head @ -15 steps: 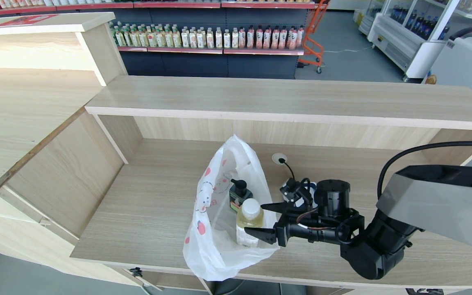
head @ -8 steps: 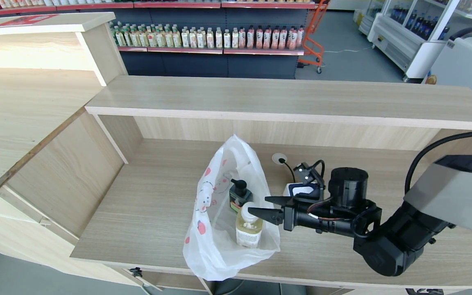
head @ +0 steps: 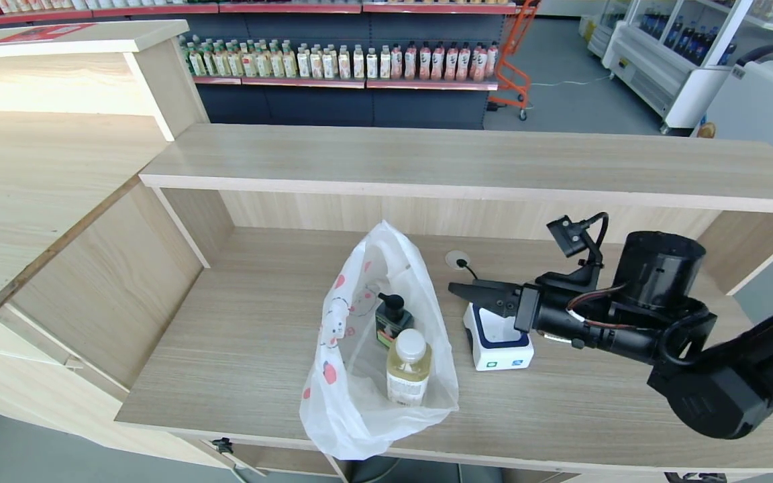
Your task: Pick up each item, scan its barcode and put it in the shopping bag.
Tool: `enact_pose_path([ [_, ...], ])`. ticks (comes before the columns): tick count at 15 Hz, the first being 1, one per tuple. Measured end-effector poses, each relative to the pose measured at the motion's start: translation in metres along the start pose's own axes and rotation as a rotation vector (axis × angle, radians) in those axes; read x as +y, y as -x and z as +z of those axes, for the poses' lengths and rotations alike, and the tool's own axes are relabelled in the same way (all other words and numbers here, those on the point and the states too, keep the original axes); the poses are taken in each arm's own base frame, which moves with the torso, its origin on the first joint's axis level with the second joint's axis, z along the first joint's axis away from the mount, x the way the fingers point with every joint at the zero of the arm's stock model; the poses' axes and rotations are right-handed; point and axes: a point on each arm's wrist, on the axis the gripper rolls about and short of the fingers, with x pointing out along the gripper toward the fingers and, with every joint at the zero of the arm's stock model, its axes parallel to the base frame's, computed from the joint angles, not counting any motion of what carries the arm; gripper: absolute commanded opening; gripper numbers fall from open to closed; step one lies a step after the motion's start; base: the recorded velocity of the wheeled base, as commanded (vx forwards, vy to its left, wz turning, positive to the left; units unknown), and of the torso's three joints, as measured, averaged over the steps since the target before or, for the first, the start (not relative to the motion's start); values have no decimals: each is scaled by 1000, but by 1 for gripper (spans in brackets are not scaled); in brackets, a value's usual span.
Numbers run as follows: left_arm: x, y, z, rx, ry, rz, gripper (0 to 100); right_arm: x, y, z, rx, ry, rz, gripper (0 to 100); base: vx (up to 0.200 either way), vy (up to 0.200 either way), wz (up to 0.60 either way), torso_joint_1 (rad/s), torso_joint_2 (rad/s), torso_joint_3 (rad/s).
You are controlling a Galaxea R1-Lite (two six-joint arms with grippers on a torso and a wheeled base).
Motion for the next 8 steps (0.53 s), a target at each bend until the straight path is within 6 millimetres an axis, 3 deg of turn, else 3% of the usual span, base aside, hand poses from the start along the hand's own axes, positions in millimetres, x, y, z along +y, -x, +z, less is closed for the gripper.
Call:
enact_pose_path([
  [2, 0, 0, 0, 0, 0, 0, 100, 21, 28, 15, -18, 42, -19, 100, 0, 0, 0, 0, 0, 0],
  [4, 0, 0, 0, 0, 0, 0, 100, 45, 70, 20, -53, 129, -80, 100, 0, 0, 0, 0, 0, 0],
  [8, 0, 0, 0, 0, 0, 0, 100, 84, 175, -15, -82, 262, -405, 100, 0, 0, 0, 0, 0, 0],
])
